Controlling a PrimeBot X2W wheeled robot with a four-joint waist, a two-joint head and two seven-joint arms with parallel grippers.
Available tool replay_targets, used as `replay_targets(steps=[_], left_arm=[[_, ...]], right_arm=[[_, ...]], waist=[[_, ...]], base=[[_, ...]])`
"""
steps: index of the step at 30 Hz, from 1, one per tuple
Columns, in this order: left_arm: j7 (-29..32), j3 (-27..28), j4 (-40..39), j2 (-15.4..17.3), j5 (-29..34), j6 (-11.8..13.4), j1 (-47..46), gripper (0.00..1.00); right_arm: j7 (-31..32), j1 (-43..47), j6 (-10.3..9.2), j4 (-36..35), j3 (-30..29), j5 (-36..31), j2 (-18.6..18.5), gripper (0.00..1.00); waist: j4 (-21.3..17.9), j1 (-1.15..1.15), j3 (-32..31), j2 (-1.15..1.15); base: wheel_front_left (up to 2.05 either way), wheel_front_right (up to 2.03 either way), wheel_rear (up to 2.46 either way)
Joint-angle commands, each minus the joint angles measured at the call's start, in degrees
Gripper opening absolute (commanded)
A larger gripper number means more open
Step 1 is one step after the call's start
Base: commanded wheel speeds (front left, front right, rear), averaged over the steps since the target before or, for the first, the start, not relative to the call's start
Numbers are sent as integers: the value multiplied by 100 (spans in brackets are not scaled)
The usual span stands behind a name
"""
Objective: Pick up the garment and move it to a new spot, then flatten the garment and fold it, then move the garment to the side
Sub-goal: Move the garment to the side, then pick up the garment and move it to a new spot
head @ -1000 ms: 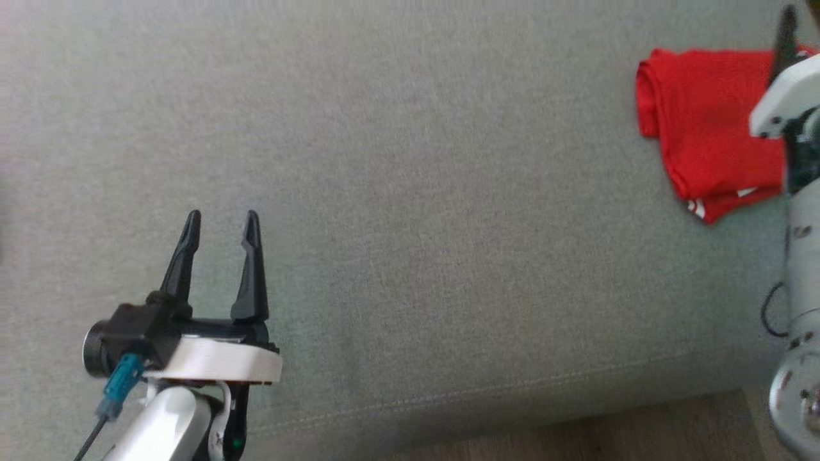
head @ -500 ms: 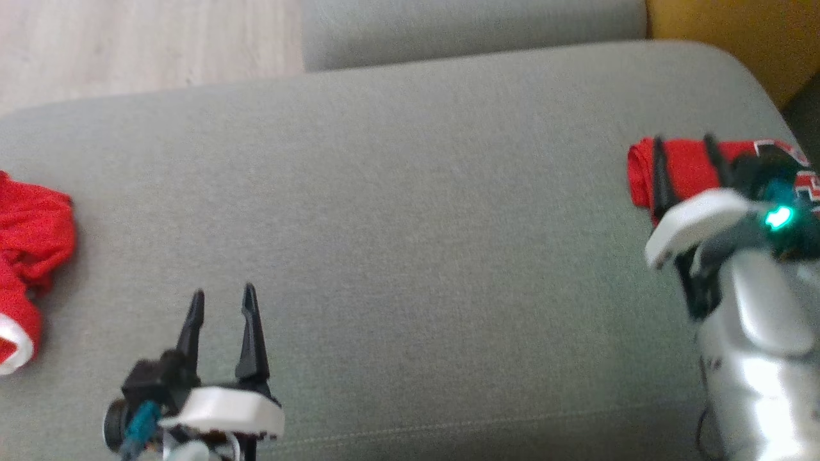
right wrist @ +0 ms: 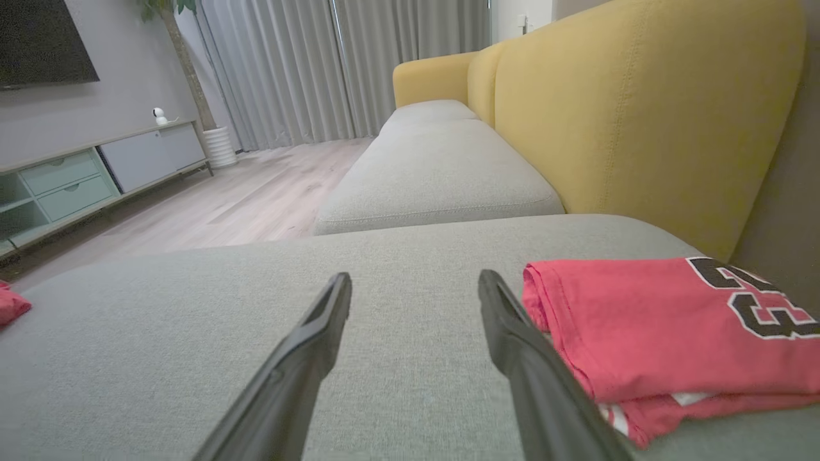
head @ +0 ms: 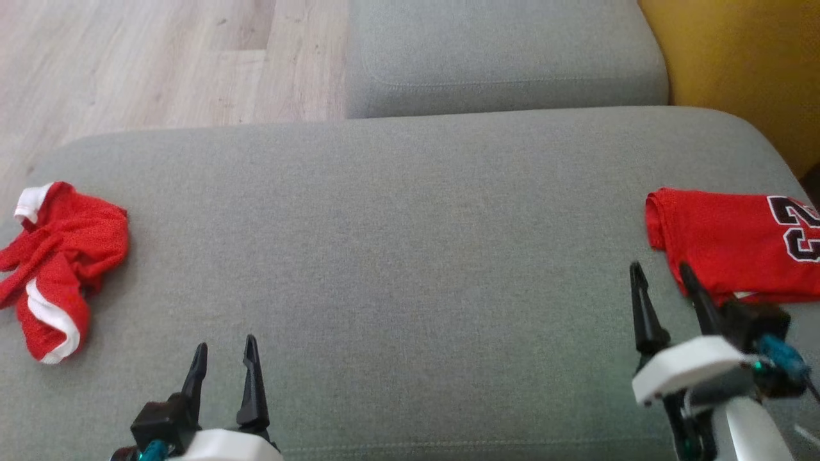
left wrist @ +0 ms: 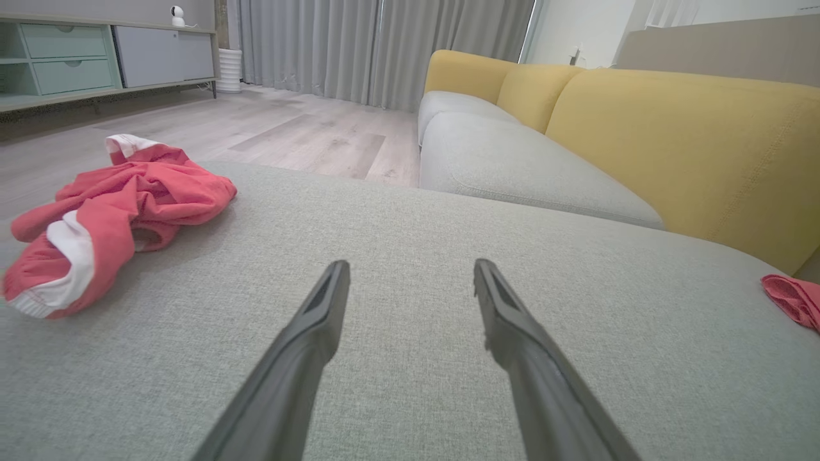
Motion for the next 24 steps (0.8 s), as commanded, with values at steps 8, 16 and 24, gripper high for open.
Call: replay_targets(steps=[8,16,24], left_arm=[[-66,200,-200,-20,28,-40,-58,100],[25,146,-173,42,16,-32,13,100],[126,95,-144,81,14,9,43,100]], right_arm=[[6,714,37,-1017,278,169,-8,100],[-79,1076,37,-1049,555,292,-8,100],[-118,1088,37,-962,562,250,-8,100]], waist=[[17,1,-147,0],[-13,1,-224,0],[11,1,-221,0]], base=[[0,0,0],[0,0,0],[0,0,0]])
